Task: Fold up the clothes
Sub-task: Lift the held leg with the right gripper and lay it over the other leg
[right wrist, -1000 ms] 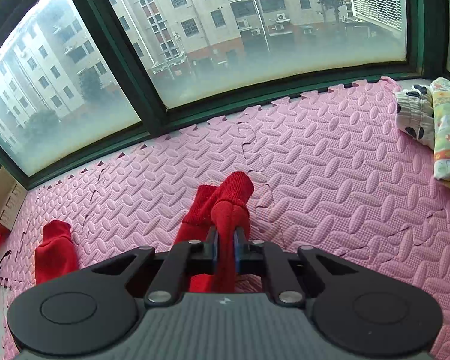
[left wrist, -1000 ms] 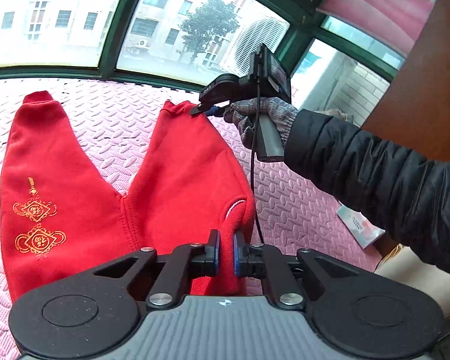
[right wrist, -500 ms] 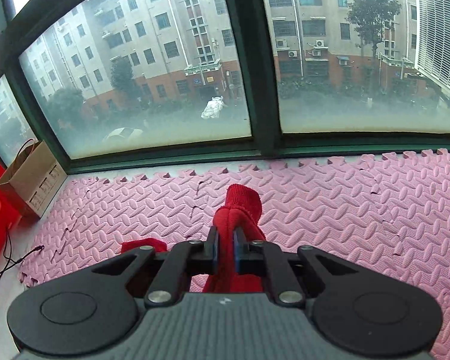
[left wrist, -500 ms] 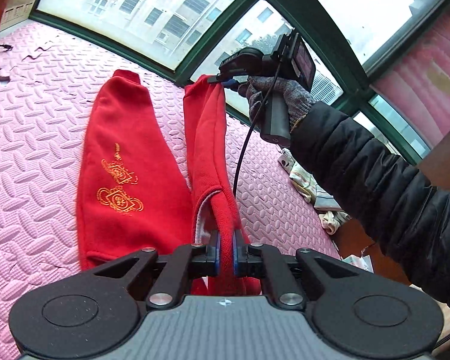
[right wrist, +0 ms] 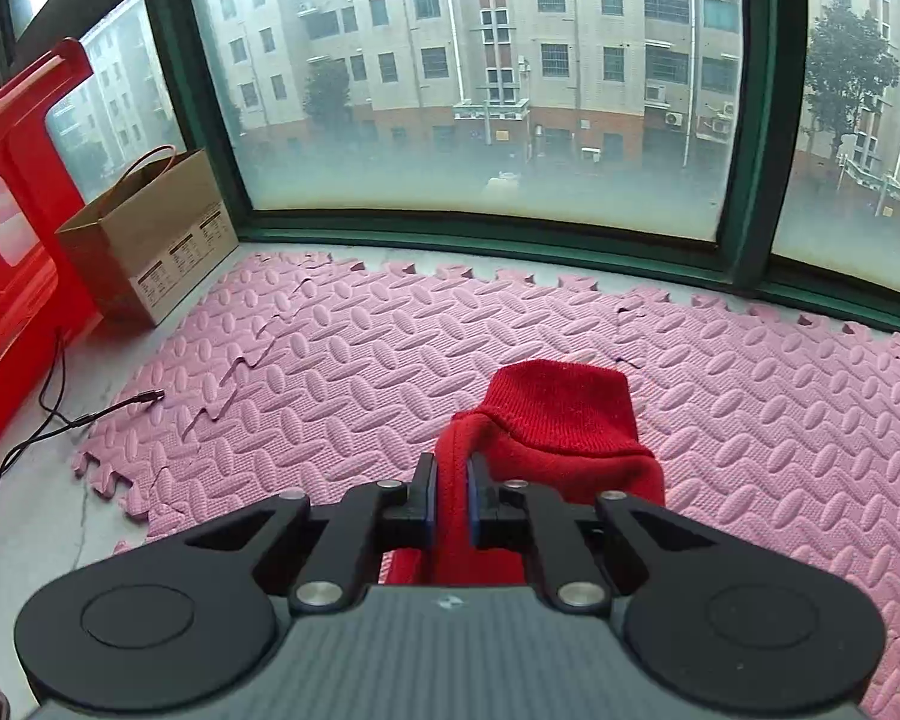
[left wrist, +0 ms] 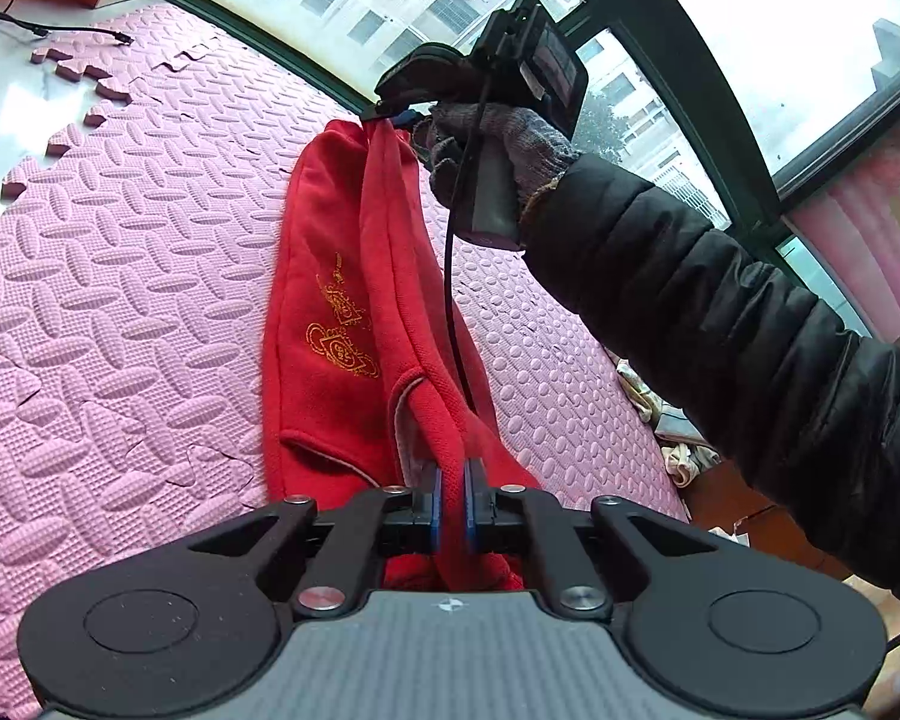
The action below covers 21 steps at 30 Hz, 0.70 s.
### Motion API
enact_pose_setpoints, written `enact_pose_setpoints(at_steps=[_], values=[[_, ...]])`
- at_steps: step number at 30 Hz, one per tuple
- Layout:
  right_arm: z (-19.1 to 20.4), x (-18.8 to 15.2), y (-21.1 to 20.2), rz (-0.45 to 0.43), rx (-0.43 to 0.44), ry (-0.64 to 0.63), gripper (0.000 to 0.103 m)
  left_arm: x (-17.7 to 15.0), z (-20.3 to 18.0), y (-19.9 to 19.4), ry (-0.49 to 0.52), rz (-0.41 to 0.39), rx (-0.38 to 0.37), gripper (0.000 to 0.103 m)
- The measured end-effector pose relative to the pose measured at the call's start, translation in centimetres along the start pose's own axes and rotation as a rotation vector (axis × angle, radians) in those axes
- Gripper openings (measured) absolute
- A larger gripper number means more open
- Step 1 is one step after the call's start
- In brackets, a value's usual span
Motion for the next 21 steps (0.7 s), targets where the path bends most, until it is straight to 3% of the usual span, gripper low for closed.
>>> enact_pose_setpoints(at_steps=[3, 10, 14, 17, 21], values=[[0.7, -0.4, 0.0, 0.018, 0.087, 0.007, 0.016, -0.1, 0.6, -0.2, -0.016, -0.003, 0.014, 0.008], [-1.0, -0.5, -2.6, 0.035, 0.058, -0.054, 0.019, 0.0, 0.9, -0.6, -0.022, -0.012, 0.014, 0.008], [-2.2, -1.9, -3.2, 0.07, 0.037, -0.08, 0.021, 1.2, -0.4, -2.0, 0.002, -0.073, -0.008, 0.007], [-2.3, -2.6, -3.3, 0.082, 0.057, -0.072, 0.021, 1.7, -0.8, -2.9, 0.03, -0.125, 0.007, 0.008], [-0.7, -3.9, -2.6, 0.117, 0.132, -0.054, 0.021, 1.1, 1.0, -2.3, -0.015, -0.088, 0.068, 0.008]])
Point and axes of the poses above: each gripper's, at about its wrist camera, not at the fingertips, and y roughly the way its jaws point, z to its left, x to its top, the point moved 5 cm from there along y, roughly the way its jaws point, and after that the axes turned 2 degrees about -y, right-handed, at the moved point
